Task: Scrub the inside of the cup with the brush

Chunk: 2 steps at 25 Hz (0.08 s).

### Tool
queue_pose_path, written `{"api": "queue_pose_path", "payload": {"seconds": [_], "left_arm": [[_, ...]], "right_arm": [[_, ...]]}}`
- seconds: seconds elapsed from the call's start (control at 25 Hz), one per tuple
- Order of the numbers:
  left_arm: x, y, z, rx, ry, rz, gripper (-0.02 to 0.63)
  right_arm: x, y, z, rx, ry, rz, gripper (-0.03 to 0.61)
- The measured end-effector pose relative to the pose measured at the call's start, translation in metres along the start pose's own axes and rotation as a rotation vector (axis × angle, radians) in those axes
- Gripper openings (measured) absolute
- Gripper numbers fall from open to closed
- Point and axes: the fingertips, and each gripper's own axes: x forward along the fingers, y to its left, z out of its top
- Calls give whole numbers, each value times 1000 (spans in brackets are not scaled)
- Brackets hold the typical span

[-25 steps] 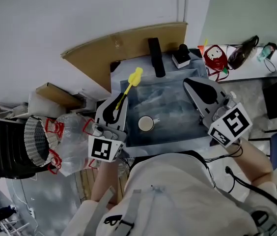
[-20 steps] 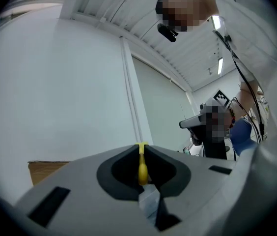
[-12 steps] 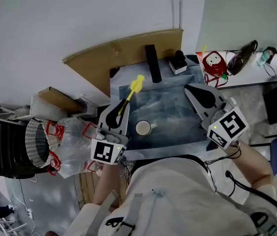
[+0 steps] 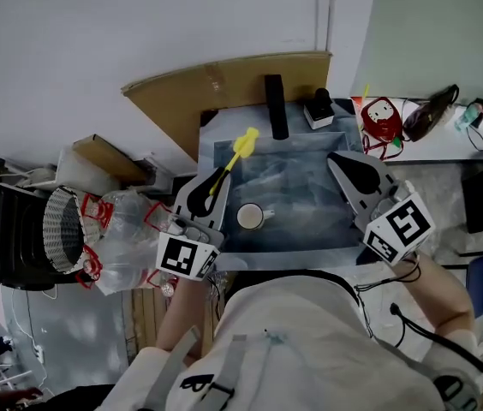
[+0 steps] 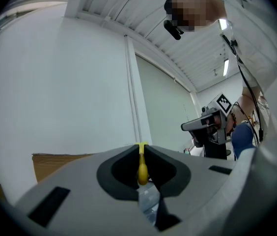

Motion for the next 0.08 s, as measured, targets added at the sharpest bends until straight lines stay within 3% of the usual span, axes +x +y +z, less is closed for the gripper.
{"api": "queue_pose_path", "payload": {"seconds": [0.08], "left_arm": [[-2, -2, 0, -5, 6, -4, 35]], "right_arm": [[-3, 3, -1, 3, 4, 2, 15]]}}
